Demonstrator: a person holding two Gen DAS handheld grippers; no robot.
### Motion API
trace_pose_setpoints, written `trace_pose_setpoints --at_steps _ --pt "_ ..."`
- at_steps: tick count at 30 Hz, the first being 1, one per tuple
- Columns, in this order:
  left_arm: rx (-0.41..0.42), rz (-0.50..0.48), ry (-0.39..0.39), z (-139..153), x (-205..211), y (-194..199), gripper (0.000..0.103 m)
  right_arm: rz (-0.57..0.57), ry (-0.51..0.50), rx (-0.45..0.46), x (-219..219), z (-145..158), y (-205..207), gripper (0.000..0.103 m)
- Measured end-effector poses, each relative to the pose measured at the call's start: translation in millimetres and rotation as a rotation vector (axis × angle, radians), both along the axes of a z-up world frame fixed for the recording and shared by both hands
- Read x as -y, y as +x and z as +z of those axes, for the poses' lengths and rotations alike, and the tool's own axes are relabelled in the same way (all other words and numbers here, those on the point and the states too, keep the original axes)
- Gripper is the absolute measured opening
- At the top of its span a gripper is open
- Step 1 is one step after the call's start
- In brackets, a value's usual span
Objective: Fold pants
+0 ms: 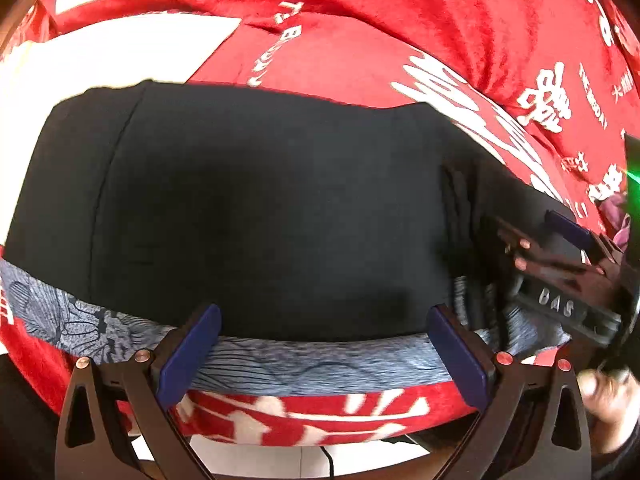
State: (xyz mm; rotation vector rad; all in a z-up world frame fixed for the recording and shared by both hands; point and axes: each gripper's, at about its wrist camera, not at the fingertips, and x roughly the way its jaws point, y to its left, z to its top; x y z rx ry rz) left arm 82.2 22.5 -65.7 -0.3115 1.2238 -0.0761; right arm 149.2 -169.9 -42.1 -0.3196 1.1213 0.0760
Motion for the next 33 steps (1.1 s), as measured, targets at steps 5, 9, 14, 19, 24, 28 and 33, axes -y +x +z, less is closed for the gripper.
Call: trace_pose_setpoints --at_steps 5,9,14,19,24,28,33 --pt "0.028 0.053 -0.040 8 -23 -8 0.103 -0.065 0.076 0.023 2 18 7 0.103" --pt "-0.029 0.049 0.033 -11 -33 -6 0.103 0.082 0.019 0.040 -41 17 0 0.103" --pt "-0.001 0.059 0.035 0 -44 -18 0.103 0.206 -0.139 0.025 -90 -17 6 0.103" --pt "0.015 0.098 0.055 5 -69 -30 0.103 0.360 0.036 0.023 -122 8 13 0.103" --pt "0.026 0.128 0.037 8 -87 -39 0.103 0.684 0.127 -0.105 -180 4 18 0.103" --pt "0.053 0.107 0.046 15 -98 -44 0.103 0.878 0.189 -0.199 -220 -4 34 0.103" --pt "0.061 0.076 0.084 17 -110 -44 0.103 1.003 0.165 -0.410 -261 -41 58 0.103"
